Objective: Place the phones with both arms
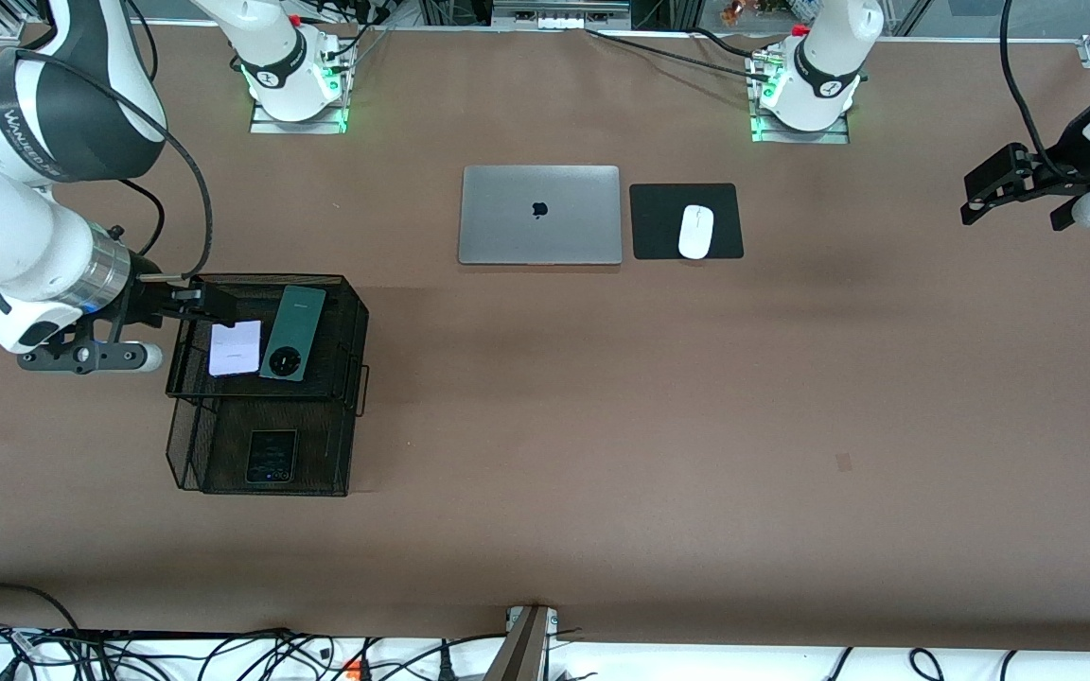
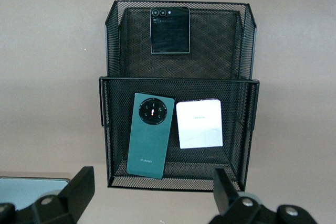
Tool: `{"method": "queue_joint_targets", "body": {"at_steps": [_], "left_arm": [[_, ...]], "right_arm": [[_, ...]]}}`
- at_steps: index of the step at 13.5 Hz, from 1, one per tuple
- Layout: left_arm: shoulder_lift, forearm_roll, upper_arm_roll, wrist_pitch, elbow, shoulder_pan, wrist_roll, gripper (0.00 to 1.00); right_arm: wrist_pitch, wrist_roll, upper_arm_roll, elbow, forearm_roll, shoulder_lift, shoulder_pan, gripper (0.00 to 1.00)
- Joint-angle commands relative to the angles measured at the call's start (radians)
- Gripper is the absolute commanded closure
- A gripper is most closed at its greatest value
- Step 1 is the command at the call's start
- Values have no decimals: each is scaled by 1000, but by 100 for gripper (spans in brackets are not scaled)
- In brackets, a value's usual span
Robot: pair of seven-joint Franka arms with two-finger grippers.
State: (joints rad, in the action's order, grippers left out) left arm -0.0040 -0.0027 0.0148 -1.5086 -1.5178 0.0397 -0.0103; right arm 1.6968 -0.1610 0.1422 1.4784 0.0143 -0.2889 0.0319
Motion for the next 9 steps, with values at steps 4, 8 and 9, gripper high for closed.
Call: {"method": "queue_joint_targets", "body": {"at_steps": [4, 8, 9], "left_arm": [[-1, -3, 1, 16, 13, 3, -7, 0], [-2, -3, 1, 16, 14, 2, -5, 0], [-2, -3, -1, 16, 14, 0, -4, 0]], "right_arm": [[-2, -12, 14, 19, -13, 24, -15, 0], [-2, -5, 14, 10, -13, 24, -17, 0], [-2, -5, 14, 10, -13, 24, -17, 0]]}}
